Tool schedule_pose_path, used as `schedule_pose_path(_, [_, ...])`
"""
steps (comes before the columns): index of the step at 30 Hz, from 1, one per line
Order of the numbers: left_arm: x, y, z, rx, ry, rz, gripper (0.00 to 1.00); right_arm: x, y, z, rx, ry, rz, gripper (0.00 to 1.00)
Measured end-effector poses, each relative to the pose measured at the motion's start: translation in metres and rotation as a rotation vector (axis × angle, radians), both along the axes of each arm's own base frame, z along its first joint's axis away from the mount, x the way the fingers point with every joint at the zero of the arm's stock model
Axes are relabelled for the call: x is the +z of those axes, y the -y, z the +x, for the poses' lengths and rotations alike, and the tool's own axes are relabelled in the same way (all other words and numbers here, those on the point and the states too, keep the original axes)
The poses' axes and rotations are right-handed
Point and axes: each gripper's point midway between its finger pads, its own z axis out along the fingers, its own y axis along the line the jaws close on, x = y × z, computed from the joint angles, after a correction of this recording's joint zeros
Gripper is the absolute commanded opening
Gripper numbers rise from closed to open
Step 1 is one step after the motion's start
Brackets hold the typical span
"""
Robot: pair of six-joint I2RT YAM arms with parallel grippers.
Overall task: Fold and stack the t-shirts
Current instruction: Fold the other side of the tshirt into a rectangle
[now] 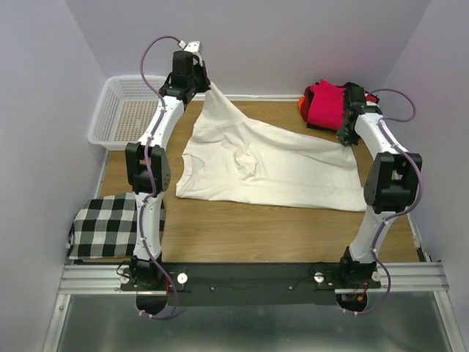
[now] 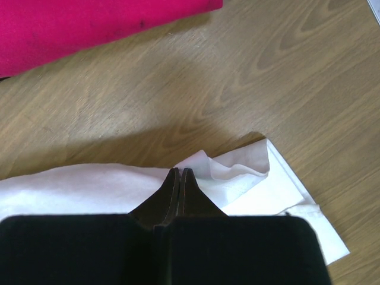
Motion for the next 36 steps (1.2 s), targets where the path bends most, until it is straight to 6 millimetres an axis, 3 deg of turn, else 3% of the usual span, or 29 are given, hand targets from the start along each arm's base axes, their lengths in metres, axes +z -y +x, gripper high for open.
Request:
schedule_pose_path(8, [0.027, 0.015, 0.008, -0.094, 0.122, -0.013, 0.00, -0.006, 0.003, -0.003, -0.024, -0.011, -0.013, 0.01])
schedule_pose_path(15, [0.048, 0.018, 0.011, -0.132, 0.205, 0.011, 0.00, -0.030, 0.009, 0.001, -0.041, -0.063, -0.024, 0.01])
schedule_pose_path(20, [0.054, 0.018, 0.012, -0.139, 0.236, 0.025, 0.00, -0.029, 0.011, 0.015, -0.043, -0.041, -0.025, 0.01])
schedule_pose_path(25, [0.057, 0.017, 0.009, -0.143, 0.241, 0.035, 0.00, -0.031, 0.007, 0.015, -0.029, -0.040, -0.001, 0.01])
schedule_pose_path(27, [0.049, 0.016, 0.006, -0.145, 0.223, 0.043, 0.00, -0.040, 0.002, 0.007, -0.018, -0.056, 0.025, 0.01])
schedule_pose_path(31, [0.025, 0.014, 0.003, -0.146, 0.171, 0.061, 0.00, -0.061, -0.012, -0.030, 0.002, -0.135, 0.091, 0.01])
schedule_pose_path(36, [0.005, 0.010, -0.001, -0.136, 0.117, 0.083, 0.00, -0.064, -0.034, -0.073, 0.047, -0.180, 0.164, 0.01])
